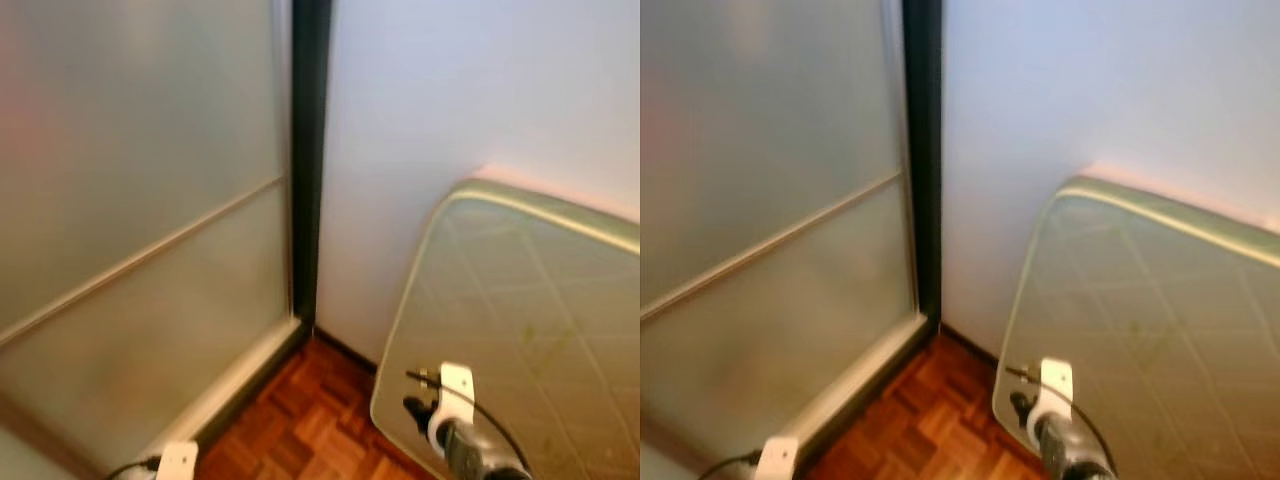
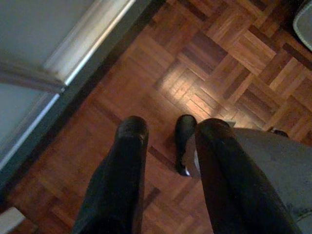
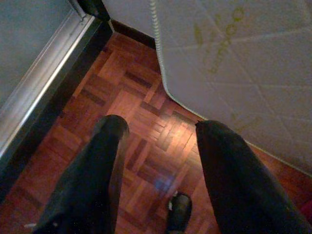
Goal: Clean up the room
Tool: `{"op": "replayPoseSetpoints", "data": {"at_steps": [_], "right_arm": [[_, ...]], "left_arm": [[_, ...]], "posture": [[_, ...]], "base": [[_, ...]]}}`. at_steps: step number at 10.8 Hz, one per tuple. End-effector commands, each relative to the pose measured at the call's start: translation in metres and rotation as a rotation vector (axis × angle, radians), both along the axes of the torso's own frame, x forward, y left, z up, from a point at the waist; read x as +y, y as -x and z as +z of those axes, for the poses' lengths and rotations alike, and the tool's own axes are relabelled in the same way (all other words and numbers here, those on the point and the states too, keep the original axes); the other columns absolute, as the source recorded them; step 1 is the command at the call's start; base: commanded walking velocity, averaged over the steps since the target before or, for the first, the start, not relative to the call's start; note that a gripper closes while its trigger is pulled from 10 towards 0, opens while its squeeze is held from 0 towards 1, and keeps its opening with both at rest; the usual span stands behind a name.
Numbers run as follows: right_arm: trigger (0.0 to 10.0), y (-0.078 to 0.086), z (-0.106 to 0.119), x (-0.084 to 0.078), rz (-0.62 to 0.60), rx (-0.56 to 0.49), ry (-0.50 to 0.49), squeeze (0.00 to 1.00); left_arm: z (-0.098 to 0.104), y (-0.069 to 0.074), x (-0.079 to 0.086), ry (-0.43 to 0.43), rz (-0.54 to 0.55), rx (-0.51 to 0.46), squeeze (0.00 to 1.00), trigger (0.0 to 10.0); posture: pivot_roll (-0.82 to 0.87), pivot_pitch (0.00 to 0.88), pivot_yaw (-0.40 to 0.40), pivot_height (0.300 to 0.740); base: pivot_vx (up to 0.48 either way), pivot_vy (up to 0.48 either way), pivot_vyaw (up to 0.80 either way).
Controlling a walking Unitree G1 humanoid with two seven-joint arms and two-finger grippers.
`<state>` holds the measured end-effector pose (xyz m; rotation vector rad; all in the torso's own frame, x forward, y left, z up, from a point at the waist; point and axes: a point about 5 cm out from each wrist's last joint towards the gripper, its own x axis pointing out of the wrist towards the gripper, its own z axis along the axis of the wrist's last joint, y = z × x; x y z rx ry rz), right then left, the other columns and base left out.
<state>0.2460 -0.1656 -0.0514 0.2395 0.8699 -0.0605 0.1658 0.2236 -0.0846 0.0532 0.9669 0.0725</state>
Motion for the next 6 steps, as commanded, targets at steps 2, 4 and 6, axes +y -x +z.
{"op": "replayPoseSetpoints", "data": {"at_steps": [2, 4, 6], "right_arm": [[10.0, 0.002, -0.001, -0.005, -0.111, -0.034, 0.018, 0.0], [10.0, 0.009, -0.003, -0.01, -0.196, -0.079, 0.05, 0.0], [10.0, 0.019, -0.007, -0.015, -0.166, -0.113, 0.102, 0.0]], "left_arm": [[-0.001, 0.005, 0.004, -0.043, -0.014, 0.002, 0.0, 10.0], [-0.004, 0.014, 0.003, -0.064, 0.011, -0.014, 0.0, 10.0], [-0.009, 0.028, 0.001, -0.067, 0.028, -0.009, 0.0, 10.0]], "posture": [[0.2, 0.031, -0.001, 0.74], [0.19, 0.037, -0.002, 0.74], [0.16, 0.056, -0.017, 0.74]], "base": [[0.0, 0.0, 0.0], [0.0, 0.0, 0.0], [0.0, 0.0, 0.0]]}}
